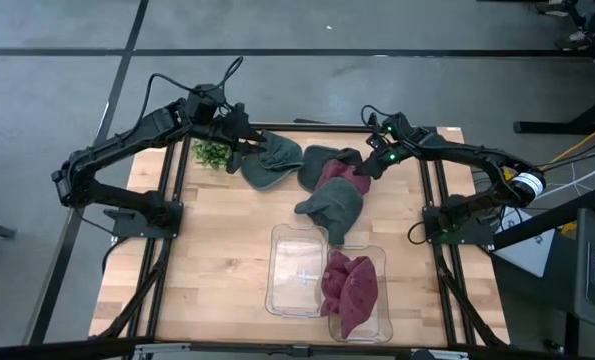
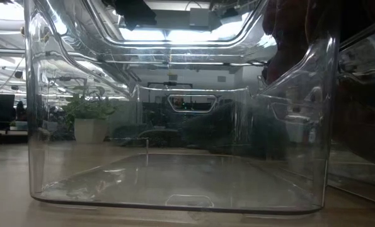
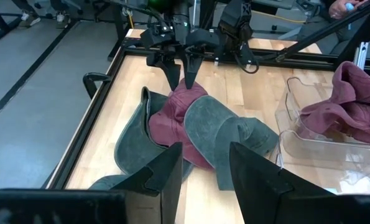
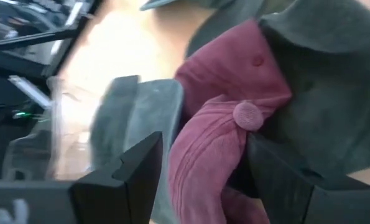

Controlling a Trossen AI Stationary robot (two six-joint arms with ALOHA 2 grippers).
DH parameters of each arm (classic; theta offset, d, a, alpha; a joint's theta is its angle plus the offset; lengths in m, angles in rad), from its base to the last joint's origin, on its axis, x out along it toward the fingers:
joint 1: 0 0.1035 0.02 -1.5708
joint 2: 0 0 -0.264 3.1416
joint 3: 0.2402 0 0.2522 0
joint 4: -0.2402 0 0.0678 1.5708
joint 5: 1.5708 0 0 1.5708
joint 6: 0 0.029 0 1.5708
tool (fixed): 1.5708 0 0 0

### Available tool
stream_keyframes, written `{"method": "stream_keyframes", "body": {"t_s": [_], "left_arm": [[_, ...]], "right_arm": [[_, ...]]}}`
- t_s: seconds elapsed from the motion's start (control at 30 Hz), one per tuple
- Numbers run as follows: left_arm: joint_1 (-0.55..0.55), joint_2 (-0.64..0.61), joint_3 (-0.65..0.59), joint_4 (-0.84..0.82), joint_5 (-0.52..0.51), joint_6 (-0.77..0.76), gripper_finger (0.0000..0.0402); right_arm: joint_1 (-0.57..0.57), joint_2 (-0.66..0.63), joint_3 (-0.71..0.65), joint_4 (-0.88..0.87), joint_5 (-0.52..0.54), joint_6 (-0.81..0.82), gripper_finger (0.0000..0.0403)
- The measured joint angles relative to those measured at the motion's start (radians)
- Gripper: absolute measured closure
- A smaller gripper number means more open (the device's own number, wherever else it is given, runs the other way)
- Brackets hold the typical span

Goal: Pick & Place hat
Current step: Put the red cap into the right transparent bin

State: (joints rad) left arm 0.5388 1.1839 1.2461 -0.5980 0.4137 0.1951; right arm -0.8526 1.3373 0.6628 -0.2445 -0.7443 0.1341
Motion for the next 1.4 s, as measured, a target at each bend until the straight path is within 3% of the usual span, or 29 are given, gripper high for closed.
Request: {"method": "stream_keyframes", "body": {"t_s": [0.1, 0.2, 0.3, 0.4, 0.47, 0.83, 1.13, 1.4], "left_arm": [[0.0, 0.0, 0.0, 0.0, 0.0, 0.0, 0.0274], [0.0, 0.0, 0.0, 0.0, 0.0, 0.0, 0.0274], [0.0, 0.0, 0.0, 0.0, 0.0, 0.001, 0.0274], [0.0, 0.0, 0.0, 0.0, 0.0, 0.001, 0.0274], [0.0, 0.0, 0.0, -0.001, 0.0, 0.001, 0.0274], [0.0, 0.0, 0.0, -0.004, 0.003, 0.001, 0.0274], [0.0, 0.0, 0.0, -0.005, 0.004, 0.001, 0.0274], [0.0, 0.0, 0.0, -0.005, 0.004, 0.001, 0.0274]], "right_arm": [[0.005, 0.0, 0.0, 0.0, 0.044, 0.009, 0.018], [0.005, 0.0, 0.0, 0.0, 0.052, 0.013, 0.021], [0.005, 0.0, 0.0, 0.001, 0.059, 0.013, 0.027], [0.005, 0.0, 0.0, 0.001, 0.062, 0.01, 0.0357], [0.005, 0.0, 0.0, 0.001, 0.063, 0.0, 0.0388], [0.018, -0.083, 0.057, 0.0, 0.068, 0.013, 0.0399], [0.071, -0.141, 0.247, -0.037, 0.075, -0.008, 0.0401], [0.132, -0.142, 0.436, -0.038, 0.158, -0.073, 0.0402]]}}
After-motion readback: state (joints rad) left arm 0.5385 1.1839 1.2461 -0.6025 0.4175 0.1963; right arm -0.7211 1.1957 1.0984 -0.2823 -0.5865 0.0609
